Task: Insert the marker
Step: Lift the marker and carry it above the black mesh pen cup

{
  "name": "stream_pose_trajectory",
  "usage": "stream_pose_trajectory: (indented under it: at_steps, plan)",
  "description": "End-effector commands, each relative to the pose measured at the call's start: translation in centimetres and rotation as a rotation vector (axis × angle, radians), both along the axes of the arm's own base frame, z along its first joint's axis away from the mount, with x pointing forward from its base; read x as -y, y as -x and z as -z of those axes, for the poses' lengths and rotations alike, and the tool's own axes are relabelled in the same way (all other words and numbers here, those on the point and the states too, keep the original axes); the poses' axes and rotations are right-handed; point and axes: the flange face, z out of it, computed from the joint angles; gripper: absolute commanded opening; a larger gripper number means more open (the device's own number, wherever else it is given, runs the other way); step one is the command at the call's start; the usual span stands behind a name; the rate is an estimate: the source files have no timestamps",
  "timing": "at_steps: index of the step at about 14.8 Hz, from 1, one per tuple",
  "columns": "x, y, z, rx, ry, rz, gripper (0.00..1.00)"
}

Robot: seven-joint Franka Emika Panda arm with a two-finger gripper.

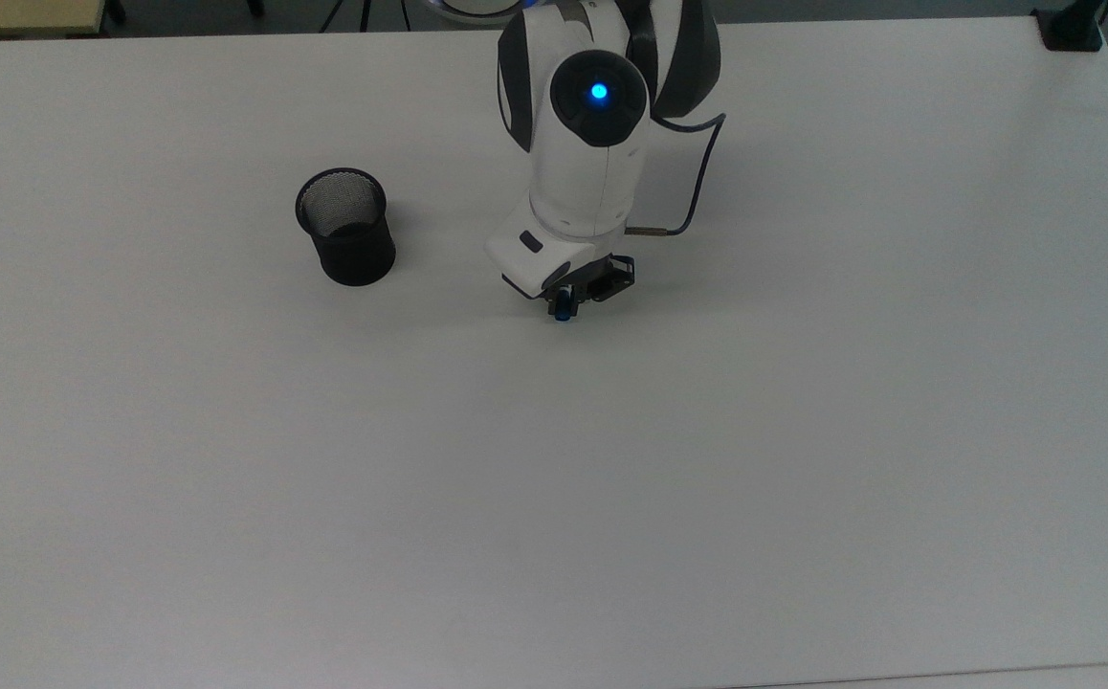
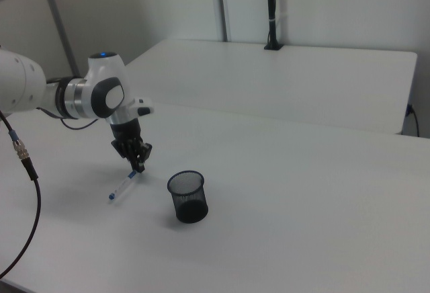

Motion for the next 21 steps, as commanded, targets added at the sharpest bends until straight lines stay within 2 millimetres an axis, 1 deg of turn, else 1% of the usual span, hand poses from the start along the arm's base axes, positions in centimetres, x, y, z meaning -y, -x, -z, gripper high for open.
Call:
stream_pose_trajectory:
  at_steps: [1,2,4,5,6,7,8,10,11,13,15,16,18,20,21]
  plan:
    - [2.7,1.1,-7.9,0.046,-0.005,0.050,0.06]
    - [3.8,1.5,-10.4,0.067,-0.010,0.063,0.06]
    - [6.6,2.2,-14.9,0.120,-0.021,0.099,0.06]
    - [8.0,2.5,-16.5,0.147,-0.024,0.104,0.06]
    - [10.0,3.1,-18.2,0.176,-0.025,0.095,0.06]
    - [11.4,3.8,-18.7,0.186,-0.023,0.087,0.06]
    - [13.3,5.1,-19.1,0.234,-0.023,0.069,0.06]
    - [15.0,7.1,-18.1,0.317,-0.025,0.067,0.06]
    - [16.6,7.8,-17.6,0.377,-0.020,0.069,0.06]
    - [18.5,7.9,-17.1,0.413,-0.008,0.067,0.07]
    - [20.7,8.0,-16.9,0.472,0.011,0.063,0.07]
    - [21.5,8.1,-16.6,0.502,0.019,0.061,0.07]
    - [22.1,8.1,-15.6,0.559,0.033,0.041,0.07]
    - [23.0,8.1,-15.0,0.573,0.044,0.038,0.07]
    - [22.9,8.0,-14.5,0.563,0.043,0.035,0.07]
